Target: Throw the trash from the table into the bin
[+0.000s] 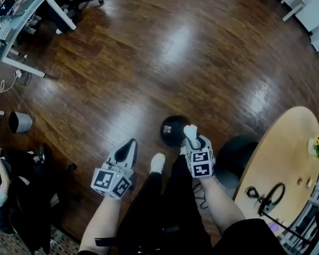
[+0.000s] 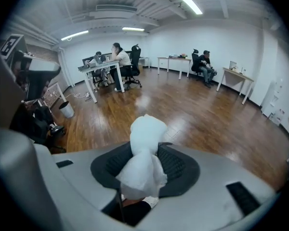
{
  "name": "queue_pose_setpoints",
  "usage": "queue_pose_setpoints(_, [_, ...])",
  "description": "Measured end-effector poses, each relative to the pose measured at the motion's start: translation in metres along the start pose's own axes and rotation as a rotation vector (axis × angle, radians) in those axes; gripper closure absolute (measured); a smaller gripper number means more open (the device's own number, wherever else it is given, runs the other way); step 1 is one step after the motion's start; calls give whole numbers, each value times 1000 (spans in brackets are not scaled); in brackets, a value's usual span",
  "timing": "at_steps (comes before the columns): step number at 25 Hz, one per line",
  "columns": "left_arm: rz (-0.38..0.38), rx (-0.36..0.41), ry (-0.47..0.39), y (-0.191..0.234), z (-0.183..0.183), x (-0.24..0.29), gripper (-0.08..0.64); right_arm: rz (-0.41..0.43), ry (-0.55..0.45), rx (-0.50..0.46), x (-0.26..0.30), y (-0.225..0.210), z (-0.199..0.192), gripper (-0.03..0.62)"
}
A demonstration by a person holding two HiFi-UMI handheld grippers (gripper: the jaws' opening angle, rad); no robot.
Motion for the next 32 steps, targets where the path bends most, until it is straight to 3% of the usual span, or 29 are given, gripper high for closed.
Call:
queue_pose_setpoints(7, [75,-9,93,12,-30,-15,559,52,120,9,48,-8,-27,426])
queue_pose_setpoints(10, [98,-15,105,15,-35,-15,559,79,148,15,59,-8,-32,351])
queue_pose_setpoints(18, [73,-38,91,3,-33,-7,559,84,142,11,52,-8,-25,331])
queue_pose_setpoints(22, [44,-29,65,0,-19,-9,559,76,52,40,28,-9,3,331])
queue_pose_setpoints(24, [11,-19,39,-1,-6,-7,559,38,-17,44,9,-12,21,367])
queue_pose_setpoints(27, [-46,0,0,-6,20,-10,559,-25,-105,64,-30,-12,43,371])
queue_pose_setpoints(29, [-89,21,-24,-13,39,-16,559,-56,-157,93,-61,-7,52,407])
queue_pose_setpoints(32, [-194,69,-91,-24,70,-6,559,-138,-265,107,-104,-10,72,408])
Point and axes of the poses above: the fingertips, and each gripper's own axes: x forward along the fingers, y to its left, z out of its top, the point moved 9 cm from there along -x, backward along the fingers, and after that the axes turned 7 degrees about z, right-handed, at the moved point
